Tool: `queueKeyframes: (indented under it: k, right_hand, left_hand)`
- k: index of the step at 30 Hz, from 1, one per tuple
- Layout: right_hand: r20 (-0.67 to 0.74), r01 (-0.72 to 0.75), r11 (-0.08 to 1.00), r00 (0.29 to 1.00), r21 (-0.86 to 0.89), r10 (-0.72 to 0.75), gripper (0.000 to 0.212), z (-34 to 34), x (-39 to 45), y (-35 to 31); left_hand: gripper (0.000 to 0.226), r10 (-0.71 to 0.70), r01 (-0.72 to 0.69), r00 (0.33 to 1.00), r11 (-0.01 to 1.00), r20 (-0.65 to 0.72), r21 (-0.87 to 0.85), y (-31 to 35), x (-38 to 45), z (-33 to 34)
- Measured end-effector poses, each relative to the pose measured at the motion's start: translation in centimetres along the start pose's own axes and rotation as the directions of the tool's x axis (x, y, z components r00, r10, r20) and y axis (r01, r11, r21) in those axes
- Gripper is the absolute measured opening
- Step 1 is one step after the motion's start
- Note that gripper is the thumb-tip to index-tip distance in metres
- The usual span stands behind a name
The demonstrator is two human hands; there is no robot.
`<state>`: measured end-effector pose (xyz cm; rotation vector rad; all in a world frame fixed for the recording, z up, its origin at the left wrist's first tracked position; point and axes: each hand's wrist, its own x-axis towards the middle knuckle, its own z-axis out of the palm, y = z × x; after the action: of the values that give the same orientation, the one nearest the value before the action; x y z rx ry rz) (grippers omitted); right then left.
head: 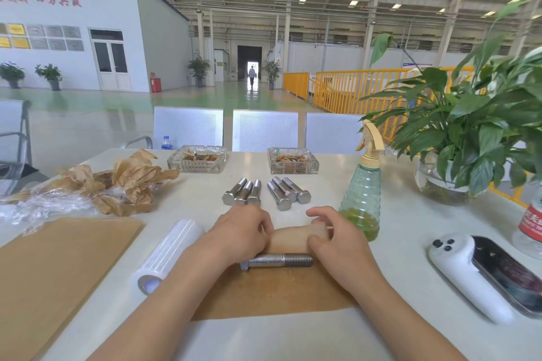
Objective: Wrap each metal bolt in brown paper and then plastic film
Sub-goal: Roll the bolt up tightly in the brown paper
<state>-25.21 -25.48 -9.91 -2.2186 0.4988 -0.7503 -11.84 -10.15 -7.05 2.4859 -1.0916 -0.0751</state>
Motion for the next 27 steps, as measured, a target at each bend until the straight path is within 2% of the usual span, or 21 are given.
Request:
queueKeyframes:
  k: [3, 9, 12, 16, 18, 21, 24, 27]
  right_hand:
    - [-0.056, 0.004, 0.995, 0.998, 0.098, 0.002, 0.038, -0.2, -0.1, -0.1]
    - [-0.065, 0.111, 0.983, 0.993, 0.148, -0.102, 0.024, -1.2, -0.8, -0.8]
    - [-0.024, 0.141, 0.987, 0.990, 0.082, -0.139, 0.020, -1.8, -1.8, -0.9]
    - [0.051, 0.252, 0.965, 0.967, -0.068, -0.249, 0.028, -2.7, -3.4, -1.6]
    - [0.139, 0.339, 0.930, 0.937, -0.144, -0.320, 0.027, -3.0, -4.3, -1.6]
    - [0.228, 0.400, 0.882, 0.909, -0.248, -0.348, 0.022, -3.2, -5.3, -1.3]
    - [0.204, 0.425, 0.865, 0.902, -0.269, -0.380, 0.022, -3.3, -5.7, -1.3]
    - [0.143, 0.395, 0.890, 0.918, -0.226, -0.371, 0.024, -3.2, -5.6, -1.5]
  left_hand:
    - [0.013, 0.038, -0.038, 0.998, 0.999, -0.047, -0.006, 0.2, -0.4, -0.4]
    - [0.006, 0.163, -0.160, 0.978, 0.987, -0.126, 0.035, 0.8, -2.6, -2.1]
    - [0.005, 0.235, -0.229, 0.968, 0.971, -0.091, 0.071, 0.5, -4.0, -2.6]
    - [0.011, 0.274, -0.274, 0.962, 0.962, -0.020, 0.018, -0.2, -5.5, -2.7]
    - [0.023, 0.280, -0.280, 0.960, 0.960, -0.025, -0.018, -0.4, -5.9, -2.8]
    - [0.037, 0.275, -0.275, 0.960, 0.961, -0.054, 0.005, -0.4, -5.8, -2.9]
    - [0.025, 0.257, -0.257, 0.966, 0.966, -0.030, -0.002, -0.4, -5.6, -2.9]
    - [0.029, 0.228, -0.228, 0.973, 0.973, 0.033, 0.019, -1.0, -5.7, -3.4]
